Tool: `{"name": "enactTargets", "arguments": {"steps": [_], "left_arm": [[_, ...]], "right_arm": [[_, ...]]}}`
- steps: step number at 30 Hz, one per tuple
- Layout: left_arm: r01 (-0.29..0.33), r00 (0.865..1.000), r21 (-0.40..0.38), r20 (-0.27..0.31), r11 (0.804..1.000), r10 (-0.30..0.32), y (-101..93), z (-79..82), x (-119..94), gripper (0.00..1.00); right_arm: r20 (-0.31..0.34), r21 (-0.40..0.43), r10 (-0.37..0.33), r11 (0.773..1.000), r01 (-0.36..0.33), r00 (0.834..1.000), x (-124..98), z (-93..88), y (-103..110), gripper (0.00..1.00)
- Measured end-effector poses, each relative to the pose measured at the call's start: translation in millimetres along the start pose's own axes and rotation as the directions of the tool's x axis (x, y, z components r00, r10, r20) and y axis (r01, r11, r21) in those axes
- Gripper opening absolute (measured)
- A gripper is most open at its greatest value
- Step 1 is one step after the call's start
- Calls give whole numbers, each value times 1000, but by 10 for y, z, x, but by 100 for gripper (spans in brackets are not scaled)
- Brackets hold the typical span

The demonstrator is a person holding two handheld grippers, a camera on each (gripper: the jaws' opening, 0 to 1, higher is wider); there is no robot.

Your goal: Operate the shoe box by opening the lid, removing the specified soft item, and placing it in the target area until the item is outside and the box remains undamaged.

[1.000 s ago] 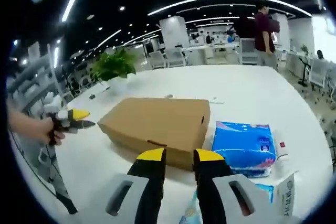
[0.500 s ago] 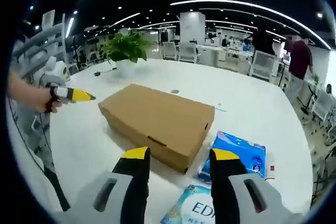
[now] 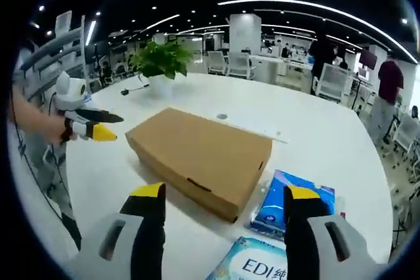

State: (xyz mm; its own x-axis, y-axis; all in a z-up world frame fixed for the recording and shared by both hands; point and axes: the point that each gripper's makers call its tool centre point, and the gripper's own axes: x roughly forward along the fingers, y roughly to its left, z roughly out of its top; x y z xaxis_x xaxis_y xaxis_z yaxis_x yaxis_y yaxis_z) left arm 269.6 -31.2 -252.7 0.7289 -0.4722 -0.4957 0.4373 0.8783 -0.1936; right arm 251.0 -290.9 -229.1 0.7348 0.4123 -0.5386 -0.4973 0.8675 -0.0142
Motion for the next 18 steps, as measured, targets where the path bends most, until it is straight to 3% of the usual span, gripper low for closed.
{"name": "enactTargets", "arguments": {"steps": [3,7,12,13,16,18], "left_arm": [[7,1000,7,-20,1000,-7,-26,-45,36,83],[21,998,27,-62,999,-20,-61,-126,95,84],[11,998,69,-66,998,-6,-57,-97,110,76],[2,998,87,-57,996,3,-38,-70,111,75],[-9,1000,121,18,993,7,-16,117,51,59],[-24,999,130,51,991,18,34,233,36,68]], "right_arm": [[10,-60,20,998,-20,1000,26,52,47,73],[-16,-66,43,997,-44,999,114,36,62,73],[-13,-127,49,991,-50,999,197,88,69,75],[-18,-133,55,990,-57,998,211,88,81,76],[-37,-161,74,984,-79,997,253,102,102,79],[-43,-169,66,983,-73,997,260,142,57,83]]}}
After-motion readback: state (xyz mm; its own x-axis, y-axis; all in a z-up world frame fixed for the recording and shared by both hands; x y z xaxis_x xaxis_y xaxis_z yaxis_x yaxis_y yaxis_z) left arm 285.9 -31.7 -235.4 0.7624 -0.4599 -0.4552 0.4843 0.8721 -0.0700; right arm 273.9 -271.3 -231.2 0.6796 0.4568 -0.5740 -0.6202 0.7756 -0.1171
